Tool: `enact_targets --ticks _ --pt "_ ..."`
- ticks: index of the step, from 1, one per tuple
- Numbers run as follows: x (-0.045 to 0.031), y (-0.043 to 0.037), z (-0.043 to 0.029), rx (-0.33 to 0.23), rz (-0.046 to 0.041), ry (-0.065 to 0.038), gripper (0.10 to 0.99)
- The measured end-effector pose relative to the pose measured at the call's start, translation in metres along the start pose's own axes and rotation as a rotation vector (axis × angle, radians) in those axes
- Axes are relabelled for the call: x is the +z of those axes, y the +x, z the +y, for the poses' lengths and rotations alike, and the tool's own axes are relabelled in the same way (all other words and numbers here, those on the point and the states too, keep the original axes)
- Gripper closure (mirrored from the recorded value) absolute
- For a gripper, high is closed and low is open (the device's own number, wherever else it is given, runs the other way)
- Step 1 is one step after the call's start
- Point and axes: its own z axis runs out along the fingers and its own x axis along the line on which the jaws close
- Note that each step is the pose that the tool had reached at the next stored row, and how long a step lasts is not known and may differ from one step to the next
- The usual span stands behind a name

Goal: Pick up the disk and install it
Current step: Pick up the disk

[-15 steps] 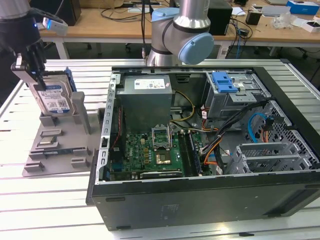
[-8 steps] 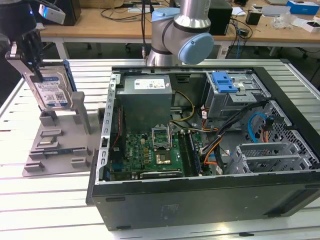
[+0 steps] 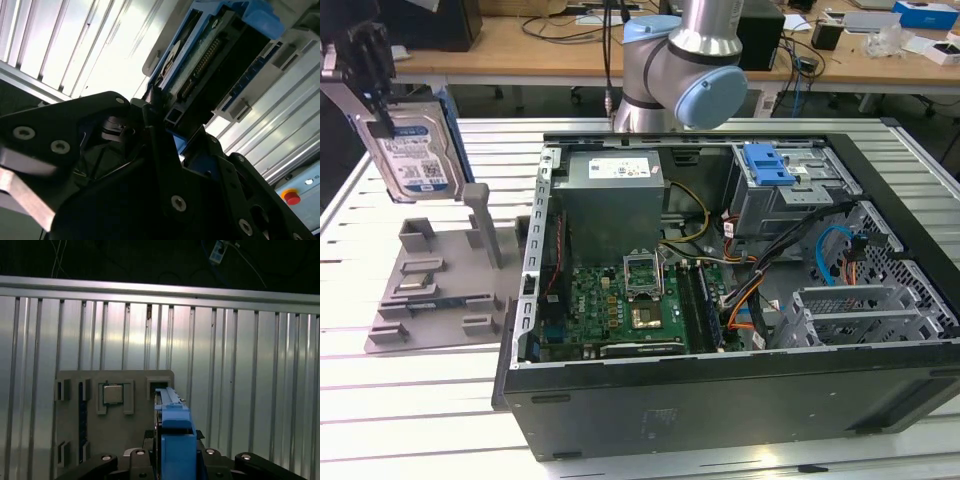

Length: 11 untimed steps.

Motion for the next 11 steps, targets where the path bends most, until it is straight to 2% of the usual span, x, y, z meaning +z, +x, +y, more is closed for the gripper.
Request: enact_targets --ticks 2,4,6,7,11 --pt "-0.0073 -0.0007 0.0002 0.0 0.0 0.0 0.718" --pt "-0.0192 -0.0019 0.0005 0.0 0.0 0.0 0.718" --pt "-0.027 -0.0025 0.0008 0.0 0.0 0.0 0.718" --pt "-0.0364 -0.0032 0.0011 0.0 0.0001 0.0 0.718" --pt "-0.0536 -0.0046 0.0017 0.0 0.0 0.0 0.718"
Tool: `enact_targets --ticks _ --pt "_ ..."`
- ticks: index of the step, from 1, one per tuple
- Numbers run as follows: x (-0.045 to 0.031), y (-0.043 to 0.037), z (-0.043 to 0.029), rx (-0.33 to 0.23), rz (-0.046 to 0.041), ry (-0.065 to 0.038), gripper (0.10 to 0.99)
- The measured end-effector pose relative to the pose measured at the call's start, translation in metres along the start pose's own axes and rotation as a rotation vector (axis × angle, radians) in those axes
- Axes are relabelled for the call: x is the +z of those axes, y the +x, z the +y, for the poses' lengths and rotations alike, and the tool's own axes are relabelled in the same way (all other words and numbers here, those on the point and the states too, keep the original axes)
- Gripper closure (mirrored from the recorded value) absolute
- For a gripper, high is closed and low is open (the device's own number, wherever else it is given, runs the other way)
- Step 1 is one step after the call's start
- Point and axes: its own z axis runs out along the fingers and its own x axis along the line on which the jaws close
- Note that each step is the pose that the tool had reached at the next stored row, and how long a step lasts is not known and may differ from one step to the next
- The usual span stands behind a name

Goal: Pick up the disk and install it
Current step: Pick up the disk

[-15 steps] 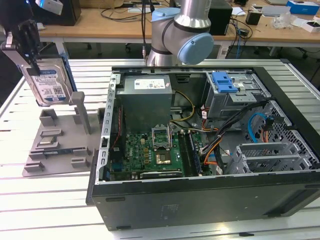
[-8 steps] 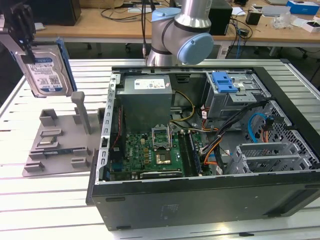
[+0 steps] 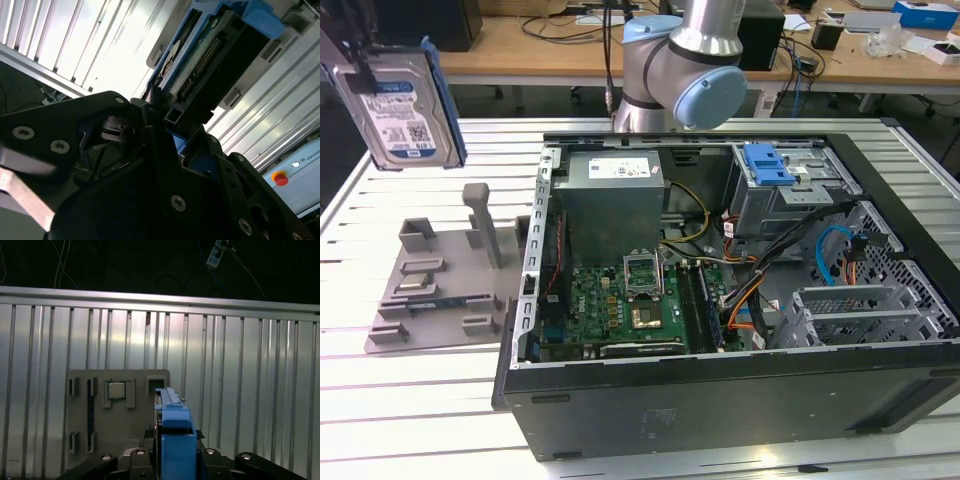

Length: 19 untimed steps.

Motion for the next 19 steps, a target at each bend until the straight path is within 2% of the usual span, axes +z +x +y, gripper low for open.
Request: enact_targets --ticks 4,5,6,8,9,16,19 --pt "-0.0208 -0.0018 0.0007 0.0 0.0002 0.0 0.718" --pt "-0.0327 -0.0027 0.001 0.0 0.0001 0.0 0.718" --pt "-0.0416 -0.0033 0.0013 0.0 0.0002 0.0 0.718" --pt "-0.0474 -0.0035 0.0016 0.0 0.0001 0.0 0.718" --pt "-0.0496 -0.0036 0.0016 0.0 0.0002 0.0 0.718" --pt "-0.0502 -0.0036 0.0016 0.0 0.0001 0.0 0.718" --pt "-0.0504 -0.0035 -0.0015 0.0 0.0003 0.0 0.718"
